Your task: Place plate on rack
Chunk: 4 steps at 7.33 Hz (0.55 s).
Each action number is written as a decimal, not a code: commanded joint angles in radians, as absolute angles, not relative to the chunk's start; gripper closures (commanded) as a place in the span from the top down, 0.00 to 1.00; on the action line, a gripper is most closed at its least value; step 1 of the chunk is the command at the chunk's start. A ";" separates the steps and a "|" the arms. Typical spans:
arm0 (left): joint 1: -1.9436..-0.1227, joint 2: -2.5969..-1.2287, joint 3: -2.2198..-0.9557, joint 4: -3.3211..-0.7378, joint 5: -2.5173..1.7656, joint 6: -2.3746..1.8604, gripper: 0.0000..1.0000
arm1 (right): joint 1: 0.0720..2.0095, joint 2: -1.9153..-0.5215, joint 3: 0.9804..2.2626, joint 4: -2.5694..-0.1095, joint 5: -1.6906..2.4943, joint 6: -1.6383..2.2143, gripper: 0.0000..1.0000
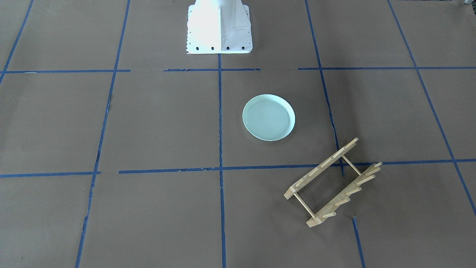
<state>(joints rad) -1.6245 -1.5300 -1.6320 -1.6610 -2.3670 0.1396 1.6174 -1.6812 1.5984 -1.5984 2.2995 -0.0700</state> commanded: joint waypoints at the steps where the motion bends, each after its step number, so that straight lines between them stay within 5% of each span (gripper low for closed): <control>1: -1.624 -1.535 -1.634 -1.661 -2.370 0.141 1.00 | 1.617 -1.681 1.598 -1.598 2.299 -0.069 1.00; 4: -1.596 -1.572 -1.721 -1.654 -2.364 0.132 1.00 | 1.618 -1.681 1.600 -1.598 2.299 -0.071 1.00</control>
